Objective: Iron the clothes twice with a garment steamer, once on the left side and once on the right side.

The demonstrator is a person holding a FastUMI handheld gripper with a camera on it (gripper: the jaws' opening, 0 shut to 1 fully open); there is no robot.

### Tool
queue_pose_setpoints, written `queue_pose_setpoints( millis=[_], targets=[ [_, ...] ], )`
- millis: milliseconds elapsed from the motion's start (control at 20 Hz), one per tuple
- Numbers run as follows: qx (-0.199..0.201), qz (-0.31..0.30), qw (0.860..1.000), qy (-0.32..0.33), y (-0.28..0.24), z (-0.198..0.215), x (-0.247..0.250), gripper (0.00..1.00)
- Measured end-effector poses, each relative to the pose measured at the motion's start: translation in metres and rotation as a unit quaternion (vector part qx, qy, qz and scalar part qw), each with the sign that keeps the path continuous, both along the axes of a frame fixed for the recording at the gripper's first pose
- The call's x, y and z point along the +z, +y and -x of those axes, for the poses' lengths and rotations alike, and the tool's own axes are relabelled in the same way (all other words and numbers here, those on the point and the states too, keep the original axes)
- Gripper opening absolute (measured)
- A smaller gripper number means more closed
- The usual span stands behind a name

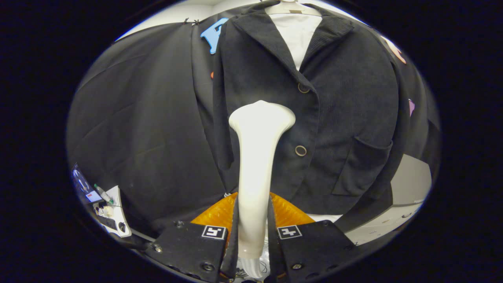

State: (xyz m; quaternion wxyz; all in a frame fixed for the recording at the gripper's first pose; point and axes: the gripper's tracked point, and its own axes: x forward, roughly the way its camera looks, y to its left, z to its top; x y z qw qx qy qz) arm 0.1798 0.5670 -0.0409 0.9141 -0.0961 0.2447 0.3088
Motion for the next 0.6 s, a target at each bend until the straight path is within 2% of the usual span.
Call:
queue_pose_setpoints(
  millis=[600],
  targets=[
    [-0.002,0.026,0.999,0.033,-0.008,0.000,-0.049,0.34]
  ],
)
